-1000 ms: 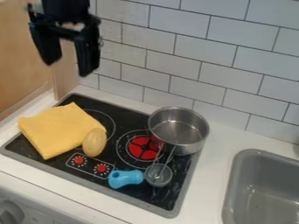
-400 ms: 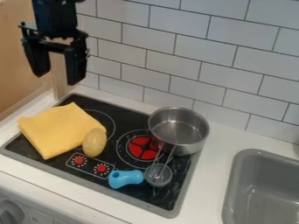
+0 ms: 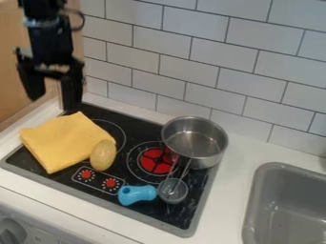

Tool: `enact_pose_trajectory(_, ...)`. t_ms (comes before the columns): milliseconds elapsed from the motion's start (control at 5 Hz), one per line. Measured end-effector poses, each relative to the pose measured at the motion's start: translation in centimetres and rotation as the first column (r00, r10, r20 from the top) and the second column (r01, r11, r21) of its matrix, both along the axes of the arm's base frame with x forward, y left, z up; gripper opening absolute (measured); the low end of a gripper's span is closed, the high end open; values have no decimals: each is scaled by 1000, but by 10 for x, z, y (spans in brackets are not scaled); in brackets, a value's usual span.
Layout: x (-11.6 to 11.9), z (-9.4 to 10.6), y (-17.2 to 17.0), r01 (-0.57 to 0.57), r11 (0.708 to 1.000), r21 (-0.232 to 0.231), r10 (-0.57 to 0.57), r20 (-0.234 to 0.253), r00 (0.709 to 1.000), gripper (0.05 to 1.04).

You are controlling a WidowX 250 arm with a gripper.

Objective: Move the yellow cloth to the top middle part of the stove

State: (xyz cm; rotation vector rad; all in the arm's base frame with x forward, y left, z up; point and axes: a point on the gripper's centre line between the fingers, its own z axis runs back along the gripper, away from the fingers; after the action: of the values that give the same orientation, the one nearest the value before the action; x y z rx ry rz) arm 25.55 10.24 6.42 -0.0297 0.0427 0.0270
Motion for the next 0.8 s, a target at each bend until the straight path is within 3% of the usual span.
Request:
enact_pose_trajectory(200, 1, -7, 1, 0, 1000, 22, -1, 28, 1000, 998)
enact_pose_trajectory(600, -10, -31, -3, -4, 1000, -9, 4, -33, 999, 998)
enact_pose_trajectory(800, -8, -36, -3, -24, 1000, -1, 24, -13, 1000, 998)
